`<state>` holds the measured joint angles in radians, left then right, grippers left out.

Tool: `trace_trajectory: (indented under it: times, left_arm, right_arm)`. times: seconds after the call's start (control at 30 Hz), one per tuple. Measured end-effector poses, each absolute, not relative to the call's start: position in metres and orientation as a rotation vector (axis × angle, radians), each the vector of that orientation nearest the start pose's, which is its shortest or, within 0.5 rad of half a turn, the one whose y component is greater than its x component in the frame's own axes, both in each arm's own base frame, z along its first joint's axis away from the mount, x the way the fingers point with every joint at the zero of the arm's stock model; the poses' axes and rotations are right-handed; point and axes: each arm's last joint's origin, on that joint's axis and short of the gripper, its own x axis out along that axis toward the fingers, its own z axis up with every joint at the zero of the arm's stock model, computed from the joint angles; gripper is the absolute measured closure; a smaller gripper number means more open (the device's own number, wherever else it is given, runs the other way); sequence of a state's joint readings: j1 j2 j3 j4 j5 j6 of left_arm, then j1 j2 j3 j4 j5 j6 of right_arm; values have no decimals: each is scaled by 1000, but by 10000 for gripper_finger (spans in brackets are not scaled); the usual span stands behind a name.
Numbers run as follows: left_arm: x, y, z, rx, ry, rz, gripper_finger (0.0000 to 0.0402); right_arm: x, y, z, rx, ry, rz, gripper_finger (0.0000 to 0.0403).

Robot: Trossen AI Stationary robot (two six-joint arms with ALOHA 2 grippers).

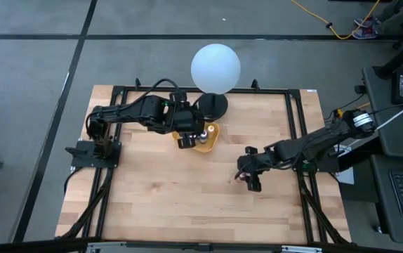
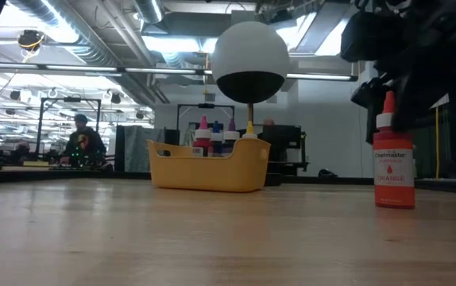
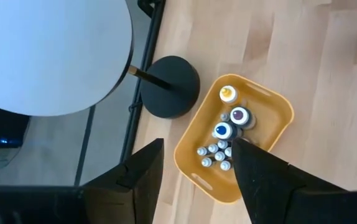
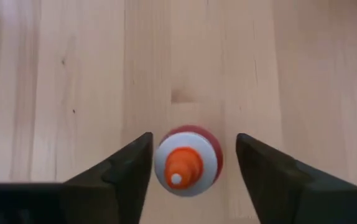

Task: Pick & Place food coloring
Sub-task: Put the large orange food coloring bottle into the yellow bin

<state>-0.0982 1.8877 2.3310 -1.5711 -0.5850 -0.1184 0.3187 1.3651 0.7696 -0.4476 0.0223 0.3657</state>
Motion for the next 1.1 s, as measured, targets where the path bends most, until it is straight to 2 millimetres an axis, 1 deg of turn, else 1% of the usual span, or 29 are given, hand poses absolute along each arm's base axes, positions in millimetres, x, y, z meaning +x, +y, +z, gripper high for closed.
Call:
trace_trajectory:
  times: [0.23, 0.27, 0.4, 0.5, 0.53, 0.67, 0.77, 0.87, 0.97, 1.03, 1.1]
  left_arm:
    - [337, -17, 430, 294, 1048, 484, 217]
    - [337, -17, 430, 297, 1049, 482, 217]
    - [337, -17, 430, 314, 1054, 473, 217]
    - [337, -17, 430, 316, 1055, 470, 217]
    - [337, -17, 430, 316, 1055, 471, 217]
    - [334, -17, 433, 321, 1048, 466, 217]
    - [323, -18, 445, 312, 1009, 465, 217]
    - [305, -19, 460, 302, 952, 487, 217]
    - [284, -19, 477, 268, 878, 528, 217]
    - [268, -17, 487, 239, 826, 561, 217]
    - [254, -16, 496, 207, 778, 589, 217]
  right_arm:
    - [240, 79, 193, 208, 1046, 61, 275]
    - [240, 79, 193, 214, 1054, 68, 281]
    - [240, 79, 193, 215, 1057, 66, 281]
    - [240, 79, 198, 203, 1079, 66, 281]
    - [242, 80, 202, 195, 1080, 71, 281]
    - [250, 80, 230, 124, 1058, 86, 281]
    - [259, 73, 258, 82, 1013, 94, 281]
    - [270, 61, 288, 62, 927, 89, 281]
    - [282, 46, 316, 22, 819, 68, 281]
    - [291, 35, 328, -19, 778, 49, 281]
    - [303, 26, 333, -54, 771, 34, 281]
